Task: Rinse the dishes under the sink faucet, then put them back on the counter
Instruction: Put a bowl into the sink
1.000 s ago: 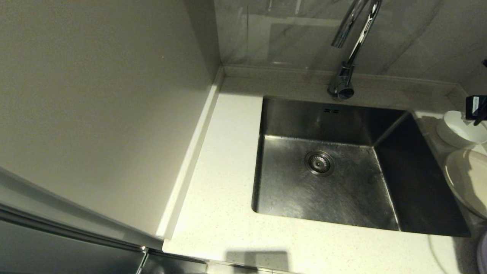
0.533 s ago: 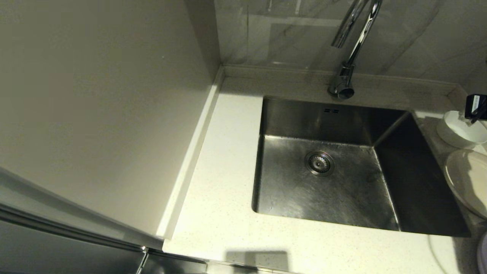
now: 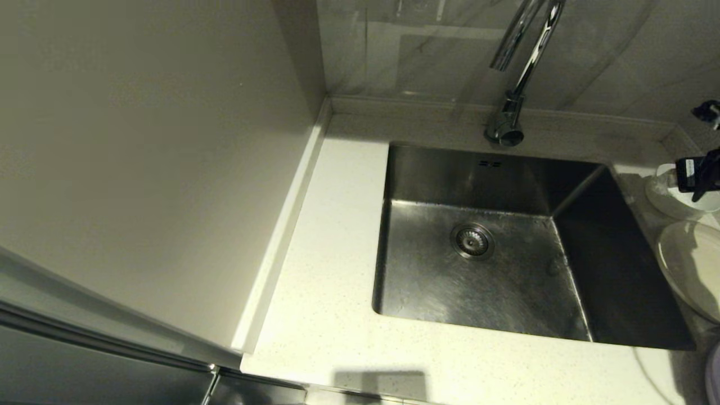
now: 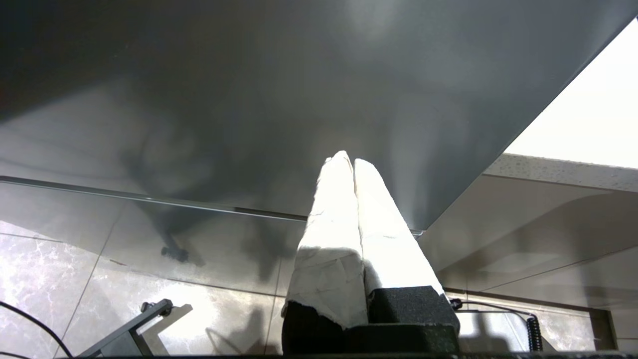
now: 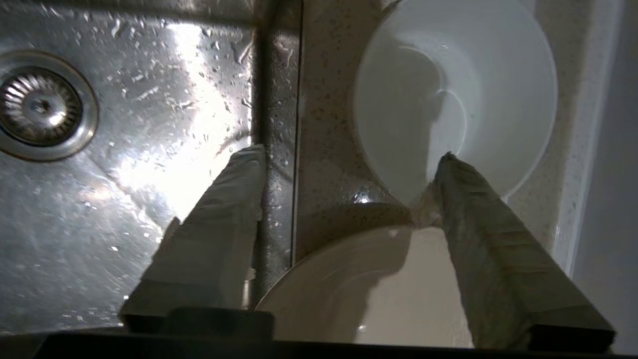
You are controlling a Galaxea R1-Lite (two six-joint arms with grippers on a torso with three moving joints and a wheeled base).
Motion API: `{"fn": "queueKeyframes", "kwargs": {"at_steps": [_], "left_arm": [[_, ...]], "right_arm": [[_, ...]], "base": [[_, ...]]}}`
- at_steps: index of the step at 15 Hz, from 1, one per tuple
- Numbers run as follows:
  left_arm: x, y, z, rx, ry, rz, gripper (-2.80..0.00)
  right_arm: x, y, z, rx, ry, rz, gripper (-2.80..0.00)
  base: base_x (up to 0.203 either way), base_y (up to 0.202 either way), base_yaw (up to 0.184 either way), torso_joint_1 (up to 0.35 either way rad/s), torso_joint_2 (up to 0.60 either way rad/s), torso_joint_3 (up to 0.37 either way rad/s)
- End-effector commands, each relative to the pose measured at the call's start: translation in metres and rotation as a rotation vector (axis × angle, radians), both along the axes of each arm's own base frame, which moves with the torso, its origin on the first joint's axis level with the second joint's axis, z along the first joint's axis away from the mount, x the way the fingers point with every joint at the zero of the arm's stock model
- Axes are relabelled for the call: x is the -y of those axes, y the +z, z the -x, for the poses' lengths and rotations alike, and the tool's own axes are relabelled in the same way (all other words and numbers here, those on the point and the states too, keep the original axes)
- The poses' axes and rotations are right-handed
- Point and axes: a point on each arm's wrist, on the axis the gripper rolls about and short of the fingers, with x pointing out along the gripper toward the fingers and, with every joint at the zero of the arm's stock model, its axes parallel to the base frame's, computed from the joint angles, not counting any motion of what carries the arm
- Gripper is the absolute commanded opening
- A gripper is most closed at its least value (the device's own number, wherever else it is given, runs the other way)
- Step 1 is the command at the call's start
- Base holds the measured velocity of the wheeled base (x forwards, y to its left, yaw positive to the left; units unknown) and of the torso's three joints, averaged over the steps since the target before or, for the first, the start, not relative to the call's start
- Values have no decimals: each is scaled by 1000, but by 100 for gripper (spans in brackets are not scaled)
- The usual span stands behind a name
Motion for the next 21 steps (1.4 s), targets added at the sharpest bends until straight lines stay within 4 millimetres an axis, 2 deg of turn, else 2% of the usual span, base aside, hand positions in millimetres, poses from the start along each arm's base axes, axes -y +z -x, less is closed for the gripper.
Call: {"fn": "queueKeyframes", "kwargs": {"at_steps": [1,5,11,12,16,21], "left_arm": [[0,0,0,3,0,-1,-280],[0,0,0,3,0,0,-280],[0,0,0,3,0,-1,-280],[0,0,0,3,0,-1,-280],[0,0,0,3,-1,-1,-280],[0,0,0,3,0,0,-280]], "right_arm": [[6,-15,-13,-37,16,12,0],[18,-29,-40,28,43,104,0],[31,-44,-58,10,25,121,0],[33,-46,-58,2,27,128,-280],[31,-43,-58,7,41,146,-280],[14,-25,-60,84,77,192,-280]], "base": [[0,0,0,0,0,0],[0,0,0,0,0,0],[0,0,0,0,0,0],[0,0,0,0,0,0],[0,0,0,0,0,0],[0,0,0,0,0,0]]}}
